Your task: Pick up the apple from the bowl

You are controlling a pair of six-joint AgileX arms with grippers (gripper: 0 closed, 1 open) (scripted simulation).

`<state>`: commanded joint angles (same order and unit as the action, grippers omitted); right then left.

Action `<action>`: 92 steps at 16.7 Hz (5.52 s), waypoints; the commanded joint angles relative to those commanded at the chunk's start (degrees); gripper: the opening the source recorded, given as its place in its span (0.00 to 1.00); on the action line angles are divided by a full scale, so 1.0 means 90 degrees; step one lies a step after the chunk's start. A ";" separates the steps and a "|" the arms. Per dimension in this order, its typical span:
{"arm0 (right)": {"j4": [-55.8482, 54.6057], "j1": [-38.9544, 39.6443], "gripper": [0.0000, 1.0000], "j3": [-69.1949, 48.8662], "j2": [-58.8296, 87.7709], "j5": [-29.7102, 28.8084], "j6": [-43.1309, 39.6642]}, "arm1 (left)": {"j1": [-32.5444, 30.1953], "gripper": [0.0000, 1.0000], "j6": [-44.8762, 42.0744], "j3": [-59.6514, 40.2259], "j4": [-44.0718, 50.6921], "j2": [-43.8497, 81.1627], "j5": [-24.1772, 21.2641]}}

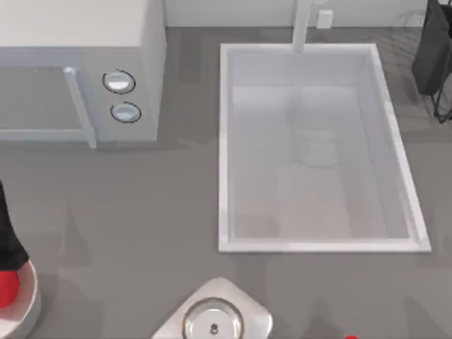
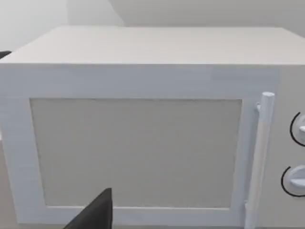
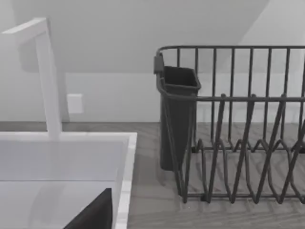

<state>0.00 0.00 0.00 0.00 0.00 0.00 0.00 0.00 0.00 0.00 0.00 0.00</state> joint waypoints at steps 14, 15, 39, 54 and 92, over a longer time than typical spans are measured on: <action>0.0000 0.0000 1.00 0.0000 0.0000 0.0000 0.0000 | 0.0000 1.00 0.0000 0.0000 0.0000 0.0000 0.0000; 0.0000 0.0000 1.00 0.0000 0.0000 0.0000 0.0000 | 0.0000 1.00 0.0000 0.0000 0.0000 0.0000 0.0000; 0.0000 0.0000 1.00 0.0000 0.0000 0.0000 0.0000 | 0.0179 1.00 -0.0258 -0.4164 0.5190 0.6493 -0.0002; 0.0000 0.0000 1.00 0.0000 0.0000 0.0000 0.0000 | 0.0219 1.00 -0.0348 -0.5395 0.6682 0.8748 -0.0002; 0.0000 0.0000 1.00 0.0000 0.0000 0.0000 0.0000 | 0.0288 0.00 -0.0684 -0.4102 0.4696 0.9092 0.0067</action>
<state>0.00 0.00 0.00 0.00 0.00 0.00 2.59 -6.16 -36.92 42.26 81.83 0.60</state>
